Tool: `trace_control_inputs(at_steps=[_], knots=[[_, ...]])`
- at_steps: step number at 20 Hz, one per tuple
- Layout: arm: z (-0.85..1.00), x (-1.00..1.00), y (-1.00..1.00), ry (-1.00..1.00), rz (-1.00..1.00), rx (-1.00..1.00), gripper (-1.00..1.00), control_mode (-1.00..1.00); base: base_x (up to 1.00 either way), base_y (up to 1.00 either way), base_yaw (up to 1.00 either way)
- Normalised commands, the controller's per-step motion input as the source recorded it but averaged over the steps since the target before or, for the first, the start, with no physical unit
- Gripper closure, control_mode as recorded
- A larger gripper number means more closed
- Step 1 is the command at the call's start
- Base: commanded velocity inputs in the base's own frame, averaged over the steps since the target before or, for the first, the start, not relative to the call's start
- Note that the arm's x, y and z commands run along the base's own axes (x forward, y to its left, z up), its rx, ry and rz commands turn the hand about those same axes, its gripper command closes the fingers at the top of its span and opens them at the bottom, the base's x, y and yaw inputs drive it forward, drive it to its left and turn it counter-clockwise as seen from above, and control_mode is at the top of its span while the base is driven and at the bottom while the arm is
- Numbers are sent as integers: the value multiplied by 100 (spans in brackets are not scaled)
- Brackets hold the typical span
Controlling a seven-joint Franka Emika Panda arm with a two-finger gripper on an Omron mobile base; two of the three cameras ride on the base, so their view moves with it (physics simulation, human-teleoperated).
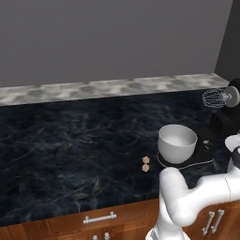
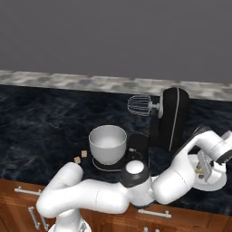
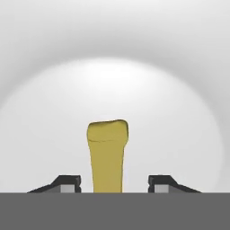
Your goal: Add butter and sugar cubes to the stand mixer bowl and then turn on the stand mixer to begin making frosting.
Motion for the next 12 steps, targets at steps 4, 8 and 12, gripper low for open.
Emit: trace_control_inputs(at_steps=[4, 8, 12], knots=[[-86, -3, 0, 8, 0, 12, 100, -100, 0, 0, 0], [-80, 0, 0, 18, 0, 12, 100, -100, 0, 0, 0], [-66, 0, 0, 20, 0, 5, 100, -100, 0, 0, 0]])
